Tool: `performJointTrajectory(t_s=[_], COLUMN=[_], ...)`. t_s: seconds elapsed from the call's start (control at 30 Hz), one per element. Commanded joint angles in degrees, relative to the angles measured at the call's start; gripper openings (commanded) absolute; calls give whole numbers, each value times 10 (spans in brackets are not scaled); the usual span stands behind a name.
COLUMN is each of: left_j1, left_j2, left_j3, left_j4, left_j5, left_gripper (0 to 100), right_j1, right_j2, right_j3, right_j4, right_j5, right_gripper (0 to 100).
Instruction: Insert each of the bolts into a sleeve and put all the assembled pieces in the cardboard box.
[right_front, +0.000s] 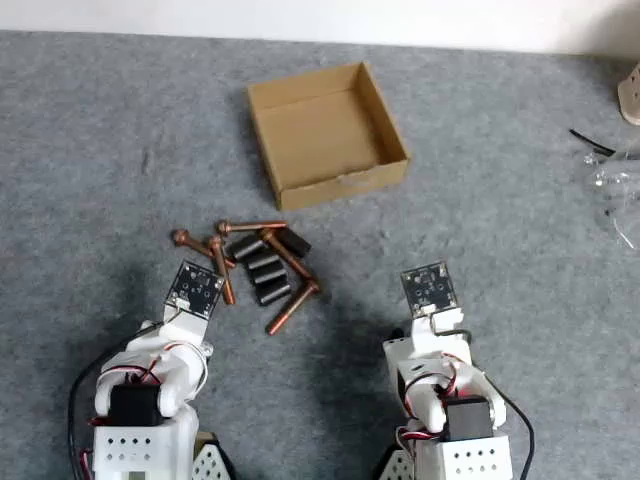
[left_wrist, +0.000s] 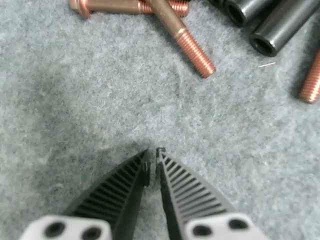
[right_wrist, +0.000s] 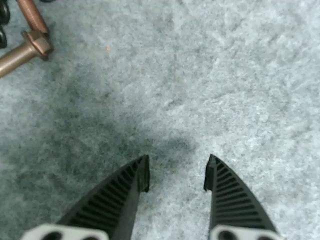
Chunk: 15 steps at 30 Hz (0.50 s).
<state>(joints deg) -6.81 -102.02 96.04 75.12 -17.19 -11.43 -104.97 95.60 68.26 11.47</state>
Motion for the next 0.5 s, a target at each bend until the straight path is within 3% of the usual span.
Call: performJointTrajectory(t_s=[0.0, 0.1, 0.2, 0.47], left_j1=[-131, -139, -145, -144], left_j2=[-8, -8, -8, -8], left_j3=[-20, -64, -127, -291], left_j4=[-63, -148, -180, -185], left_j5=[0, 0, 0, 35], left_gripper=[45, 45, 45, 45], right_j1=[-3, -10, -18, -113], right_j2=[-2, -2, -2, -3], right_j3=[85, 85, 85, 83], right_j4=[2, 2, -3, -3], right_j5=[-5, -5, -5, -3], right_gripper=[173, 173, 173, 173])
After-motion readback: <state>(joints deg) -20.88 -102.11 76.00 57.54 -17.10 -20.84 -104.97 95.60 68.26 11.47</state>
